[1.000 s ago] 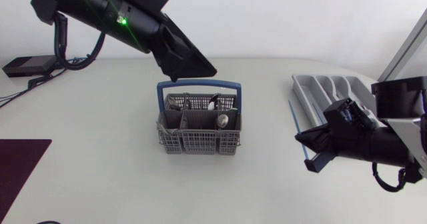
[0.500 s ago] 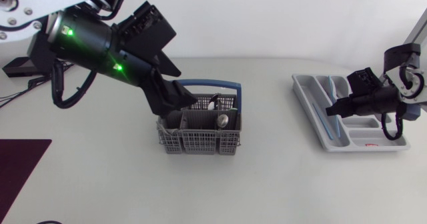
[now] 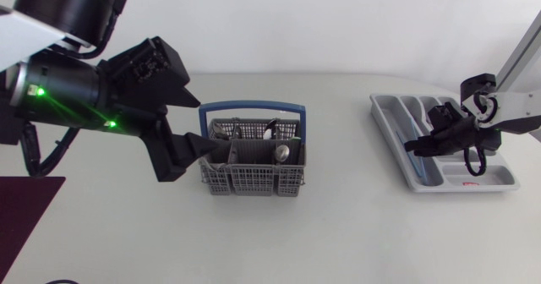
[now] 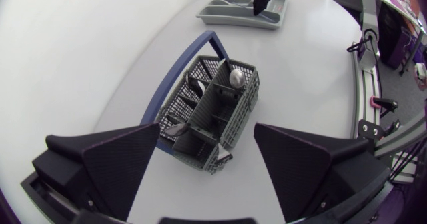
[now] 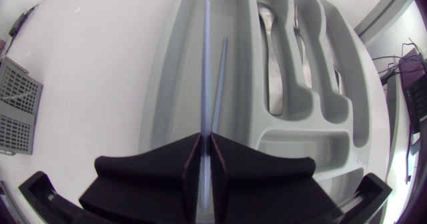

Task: Unload the cutlery basket into the drawer organizer.

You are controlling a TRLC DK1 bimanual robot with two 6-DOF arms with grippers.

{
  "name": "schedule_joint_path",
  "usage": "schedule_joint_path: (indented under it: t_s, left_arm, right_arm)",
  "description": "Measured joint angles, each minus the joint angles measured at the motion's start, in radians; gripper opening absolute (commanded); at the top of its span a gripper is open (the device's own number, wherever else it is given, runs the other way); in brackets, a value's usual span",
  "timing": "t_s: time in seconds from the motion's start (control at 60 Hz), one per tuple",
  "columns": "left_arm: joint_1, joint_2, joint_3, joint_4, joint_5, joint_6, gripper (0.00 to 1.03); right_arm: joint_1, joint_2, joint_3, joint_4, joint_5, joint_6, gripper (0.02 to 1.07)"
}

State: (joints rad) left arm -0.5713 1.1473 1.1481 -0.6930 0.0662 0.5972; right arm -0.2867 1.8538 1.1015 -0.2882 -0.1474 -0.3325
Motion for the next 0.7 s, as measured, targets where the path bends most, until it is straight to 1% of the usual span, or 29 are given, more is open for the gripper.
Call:
schedule_joint_path:
  t_s: [0.1,0.167,0.233,0.3,0.333,0.433,0.567,0.7]
  left_arm:
    - [0.001,-0.031,-0.033,0.019,-0.024,0.017,0.98]
    - [0.001,-0.048,-0.056,0.022,-0.032,0.029,0.98]
    - [0.001,-0.063,-0.072,0.025,-0.050,0.036,0.98]
    - [0.004,-0.079,-0.085,0.026,-0.054,0.040,0.98]
    - [0.008,-0.090,-0.092,0.026,-0.054,0.044,0.98]
    - [0.023,-0.117,-0.110,0.026,-0.057,0.056,0.98]
    - [0.033,-0.148,-0.140,0.032,-0.061,0.061,0.98]
    - [0.037,-0.175,-0.179,0.041,-0.064,0.063,0.98]
  right_arm:
    - [0.008,0.015,0.005,0.000,0.018,0.012,0.37]
    - [0.011,0.019,0.005,0.000,0.022,0.015,0.44]
    - [0.018,0.017,0.005,0.000,0.023,0.019,0.55]
    - [0.024,0.003,0.002,0.000,0.026,0.020,0.62]
    - [0.027,-0.010,-0.002,-0.001,0.027,0.023,0.63]
    - [0.052,-0.092,-0.021,-0.033,0.028,0.038,0.63]
    - [0.122,-0.246,-0.046,-0.086,-0.020,0.062,0.63]
    - [0.245,-0.387,-0.059,-0.157,-0.094,0.113,0.63]
